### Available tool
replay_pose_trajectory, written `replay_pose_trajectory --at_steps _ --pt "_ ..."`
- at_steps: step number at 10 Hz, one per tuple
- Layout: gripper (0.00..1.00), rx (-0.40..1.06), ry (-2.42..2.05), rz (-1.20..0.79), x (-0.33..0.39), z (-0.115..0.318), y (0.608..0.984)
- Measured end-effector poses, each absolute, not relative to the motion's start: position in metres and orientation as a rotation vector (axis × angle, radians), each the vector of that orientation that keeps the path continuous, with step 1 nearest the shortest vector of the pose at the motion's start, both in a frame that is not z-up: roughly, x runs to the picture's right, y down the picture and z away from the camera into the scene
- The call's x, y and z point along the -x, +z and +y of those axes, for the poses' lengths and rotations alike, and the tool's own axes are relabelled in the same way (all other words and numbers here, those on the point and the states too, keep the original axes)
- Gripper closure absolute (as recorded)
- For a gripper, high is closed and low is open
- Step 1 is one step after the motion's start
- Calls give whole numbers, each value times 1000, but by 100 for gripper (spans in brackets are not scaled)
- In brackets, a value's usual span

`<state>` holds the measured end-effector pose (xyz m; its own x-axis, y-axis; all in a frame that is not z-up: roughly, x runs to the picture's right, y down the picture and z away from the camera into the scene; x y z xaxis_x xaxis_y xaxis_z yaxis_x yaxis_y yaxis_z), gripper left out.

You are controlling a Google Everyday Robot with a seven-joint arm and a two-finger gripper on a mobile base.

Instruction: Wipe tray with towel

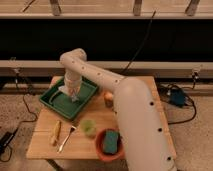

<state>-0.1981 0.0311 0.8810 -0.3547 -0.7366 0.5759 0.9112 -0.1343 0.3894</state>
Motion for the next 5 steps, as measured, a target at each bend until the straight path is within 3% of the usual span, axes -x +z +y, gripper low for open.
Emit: replay_pose_trajectory --at_steps 5 --pt "80 306 -1784 -899 222 54 905"
